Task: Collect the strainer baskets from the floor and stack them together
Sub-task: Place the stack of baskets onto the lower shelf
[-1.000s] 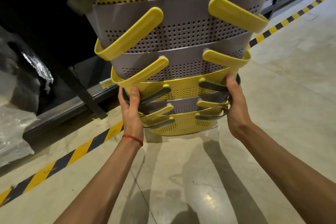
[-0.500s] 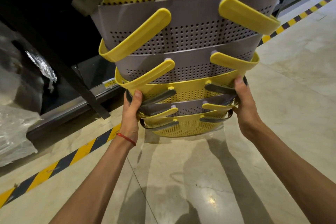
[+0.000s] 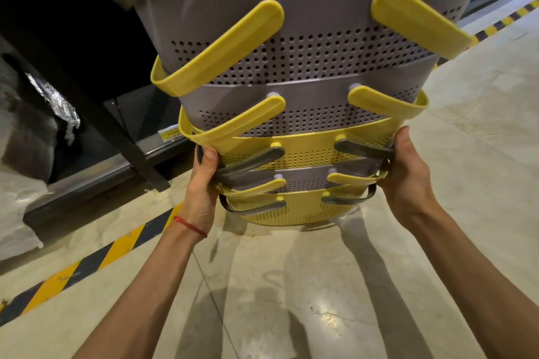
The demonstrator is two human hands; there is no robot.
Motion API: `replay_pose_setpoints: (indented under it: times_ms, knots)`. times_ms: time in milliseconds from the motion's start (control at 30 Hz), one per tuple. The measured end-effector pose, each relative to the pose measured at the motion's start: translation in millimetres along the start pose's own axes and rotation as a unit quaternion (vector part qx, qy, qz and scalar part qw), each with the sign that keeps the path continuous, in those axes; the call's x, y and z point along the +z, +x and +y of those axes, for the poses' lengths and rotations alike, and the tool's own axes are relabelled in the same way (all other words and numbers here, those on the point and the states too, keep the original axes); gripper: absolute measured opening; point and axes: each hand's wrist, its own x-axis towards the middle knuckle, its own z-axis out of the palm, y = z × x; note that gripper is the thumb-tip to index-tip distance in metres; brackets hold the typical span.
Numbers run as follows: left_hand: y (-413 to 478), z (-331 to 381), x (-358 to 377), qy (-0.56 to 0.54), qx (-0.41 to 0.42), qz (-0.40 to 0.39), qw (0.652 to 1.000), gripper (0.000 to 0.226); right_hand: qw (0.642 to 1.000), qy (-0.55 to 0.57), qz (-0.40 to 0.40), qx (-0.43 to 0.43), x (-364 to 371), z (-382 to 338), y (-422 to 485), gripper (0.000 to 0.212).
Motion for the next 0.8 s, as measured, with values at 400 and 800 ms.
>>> replay_pose_setpoints:
  times_ms: [400,800]
  knots:
    - [6.1,-4.1,-2.9,-0.017,0.000,-0.022,1.000,0.113,1.000,0.008,-0.002,0.018,-0.1,-2.1,2.9,0.086]
    - [-1.7,7.8,-6.8,-0.036,0.021,0.008,0.999,0.105,0.999,0.026,0.016,0.016,15.3,-13.9,-16.7,0.082]
